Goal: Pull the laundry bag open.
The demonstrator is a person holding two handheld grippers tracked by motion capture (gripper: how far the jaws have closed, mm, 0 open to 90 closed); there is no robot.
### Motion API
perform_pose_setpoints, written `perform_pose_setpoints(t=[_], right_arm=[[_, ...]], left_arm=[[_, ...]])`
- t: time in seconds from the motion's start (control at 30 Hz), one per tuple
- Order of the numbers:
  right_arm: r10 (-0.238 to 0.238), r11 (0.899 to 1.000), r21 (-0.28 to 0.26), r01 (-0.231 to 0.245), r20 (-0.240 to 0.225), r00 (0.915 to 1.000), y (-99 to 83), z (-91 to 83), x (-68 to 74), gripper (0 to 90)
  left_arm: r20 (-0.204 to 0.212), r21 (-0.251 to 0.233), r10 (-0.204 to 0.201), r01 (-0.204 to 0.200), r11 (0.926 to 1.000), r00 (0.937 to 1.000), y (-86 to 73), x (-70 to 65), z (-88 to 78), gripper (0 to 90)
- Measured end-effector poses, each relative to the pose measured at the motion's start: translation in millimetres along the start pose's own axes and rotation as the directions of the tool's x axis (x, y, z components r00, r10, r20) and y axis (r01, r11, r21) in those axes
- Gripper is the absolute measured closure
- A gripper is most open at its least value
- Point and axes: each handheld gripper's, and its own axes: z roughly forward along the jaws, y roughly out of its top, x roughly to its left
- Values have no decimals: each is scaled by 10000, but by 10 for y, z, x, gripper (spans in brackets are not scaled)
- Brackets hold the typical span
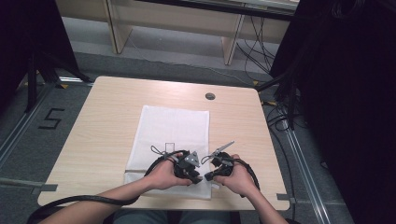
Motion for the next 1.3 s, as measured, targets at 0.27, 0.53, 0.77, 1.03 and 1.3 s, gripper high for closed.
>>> perform_pose_setpoints(t=[0.27,0.53,0.77,1.03,1.3], right_arm=[[33,9999,103,-33,5,10000,7,-1,7,900],[16,9999,115,-17,21,10000,10,-2,6,900],[16,9999,127,-17,16,10000,12,-2,4,900],[193,9994,298,-193,3,9998,20,-5,24,900],[187,9994,283,-189,64,9998,16,-6,32,900]], left_arm=[[-162,-2,41,-41,10000,9999,-5,6,1,757],[8,243,-112,112,9996,9999,15,59,-8,793],[123,767,-19,9,9971,9999,44,100,-29,802],[-40,476,-410,412,9980,9991,61,48,4,808],[-138,581,-247,255,9980,9996,78,31,13,807]])
